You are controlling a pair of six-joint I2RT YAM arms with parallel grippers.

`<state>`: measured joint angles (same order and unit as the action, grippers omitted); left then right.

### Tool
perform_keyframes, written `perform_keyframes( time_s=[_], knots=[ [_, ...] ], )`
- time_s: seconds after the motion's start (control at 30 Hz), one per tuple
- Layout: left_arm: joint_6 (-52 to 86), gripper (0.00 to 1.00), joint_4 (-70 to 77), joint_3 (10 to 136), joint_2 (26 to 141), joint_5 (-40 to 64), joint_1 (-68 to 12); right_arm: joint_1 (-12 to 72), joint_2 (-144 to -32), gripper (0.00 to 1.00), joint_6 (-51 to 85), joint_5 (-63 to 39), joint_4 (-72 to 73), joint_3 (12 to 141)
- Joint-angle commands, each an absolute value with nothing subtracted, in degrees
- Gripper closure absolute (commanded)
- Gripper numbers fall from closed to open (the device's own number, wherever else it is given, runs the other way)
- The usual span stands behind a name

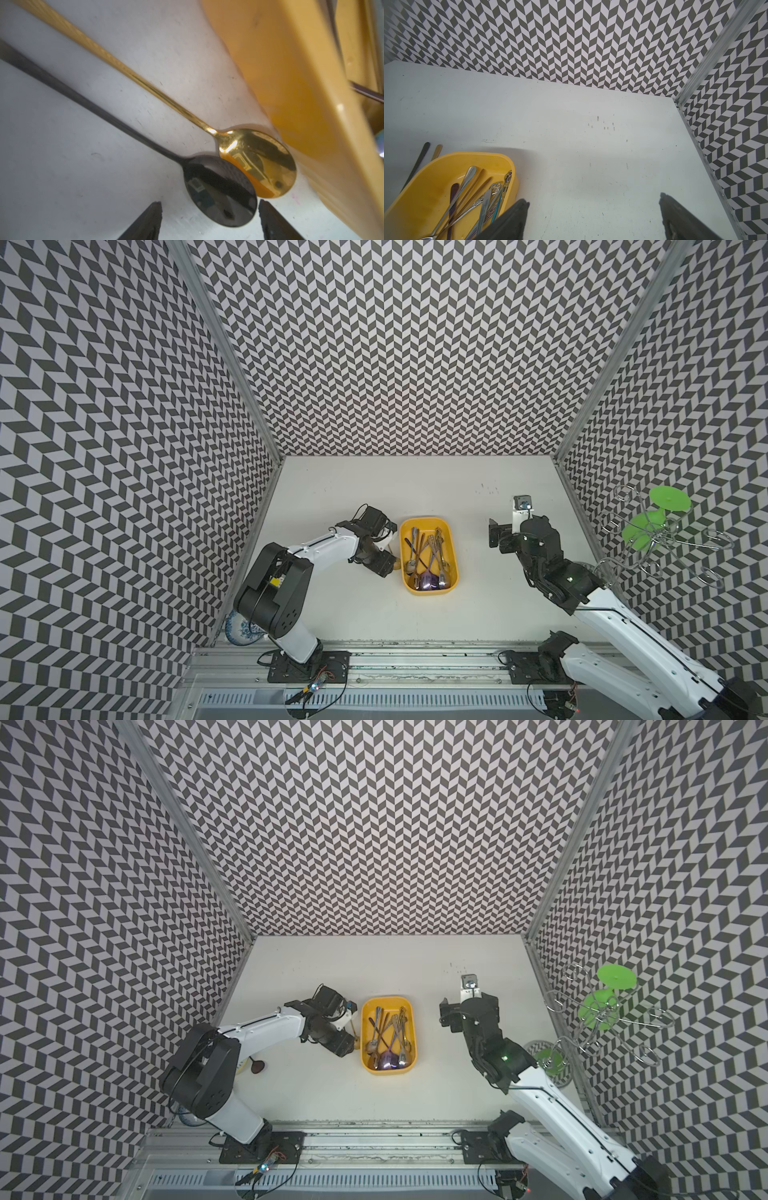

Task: Put the spoon into the storage box
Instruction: Pick up the spoon from the center of the board.

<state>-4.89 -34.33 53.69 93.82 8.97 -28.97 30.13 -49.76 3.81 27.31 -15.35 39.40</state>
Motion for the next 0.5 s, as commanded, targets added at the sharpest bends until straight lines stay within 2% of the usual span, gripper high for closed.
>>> perform_keyframes(
  time_s=[0.0, 0.13, 0.33, 0.47],
  knots=[
    [-4.2, 0.20, -33.6, 55.2, 95.2, 7.7, -30.0, 29.9, -48.2, 0.00, 2.9, 28.3, -11.6, 38.6],
    [-4.4, 0.23, -33.5, 55.4, 96.4, 5.6, -30.6, 29.9, -48.2, 0.00, 2.8, 28.3, -11.5, 38.5],
    [-5.5, 0.48, -33.5, 55.0, 95.7, 2.3, -30.5, 29.9, -47.9, 0.00, 2.8, 28.6, -11.3, 38.3],
    [-6.1, 0.60, -33.5, 54.6, 95.0, 1.5, -30.4, 29.9, -48.1, 0.00, 2.7, 28.6, -11.2, 38.3]
  ],
)
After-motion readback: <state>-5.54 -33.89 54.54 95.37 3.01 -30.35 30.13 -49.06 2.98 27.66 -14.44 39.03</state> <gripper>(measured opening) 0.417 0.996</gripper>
